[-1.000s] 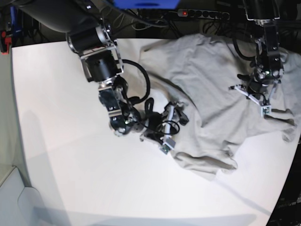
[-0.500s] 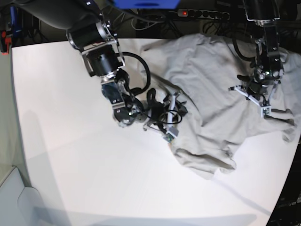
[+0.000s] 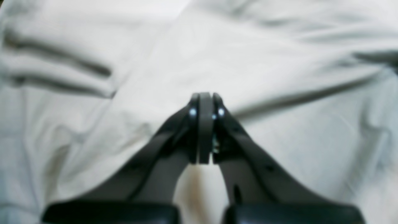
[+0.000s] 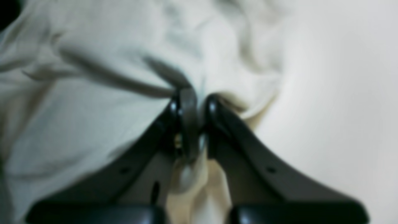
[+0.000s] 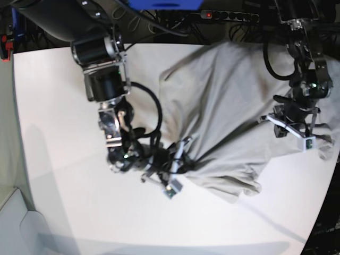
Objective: Layout the t-shirt on the table in an organized manner, then fold the t-shirt properly
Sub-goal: 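Pull the grasped edge away from the left gripper to flatten the t-shirt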
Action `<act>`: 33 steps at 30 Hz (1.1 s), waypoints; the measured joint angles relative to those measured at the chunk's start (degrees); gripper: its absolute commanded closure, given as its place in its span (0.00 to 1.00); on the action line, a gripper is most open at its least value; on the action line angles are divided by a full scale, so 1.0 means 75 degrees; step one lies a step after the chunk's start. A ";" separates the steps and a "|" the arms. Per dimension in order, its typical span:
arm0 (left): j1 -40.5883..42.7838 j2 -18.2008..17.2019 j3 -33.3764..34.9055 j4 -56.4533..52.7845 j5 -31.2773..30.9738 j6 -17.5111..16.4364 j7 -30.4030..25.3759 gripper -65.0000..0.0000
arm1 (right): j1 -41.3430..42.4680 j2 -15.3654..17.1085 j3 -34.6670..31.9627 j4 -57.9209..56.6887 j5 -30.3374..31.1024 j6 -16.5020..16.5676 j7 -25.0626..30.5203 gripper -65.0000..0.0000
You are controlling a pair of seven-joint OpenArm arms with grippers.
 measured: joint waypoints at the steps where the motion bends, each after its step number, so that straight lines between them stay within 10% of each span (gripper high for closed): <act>1: -0.0038 -0.0006 -0.0201 0.0111 -0.0134 0.0015 0.0175 1.00 | 0.0152 0.0140 0.0221 0.0009 -0.0026 -0.0009 -0.0090 1.00; 20: -0.0539 -0.0029 -0.0306 -0.1988 0.0157 0.0102 -0.0157 1.00 | 0.0504 0.2189 0.1912 -0.0035 -0.0070 -0.0015 -0.0125 1.00; 29: -0.0831 -0.0082 0.0749 -0.2906 0.0265 0.0096 -0.0889 1.00 | 0.0460 0.2270 0.1918 -0.0006 -0.0041 -0.0017 -0.0224 0.99; 33: -0.0761 -0.0082 0.0959 -0.3255 0.0530 0.0105 -0.1239 1.00 | 0.0274 0.2279 0.1918 0.0006 -0.0023 -0.0017 -0.0647 0.82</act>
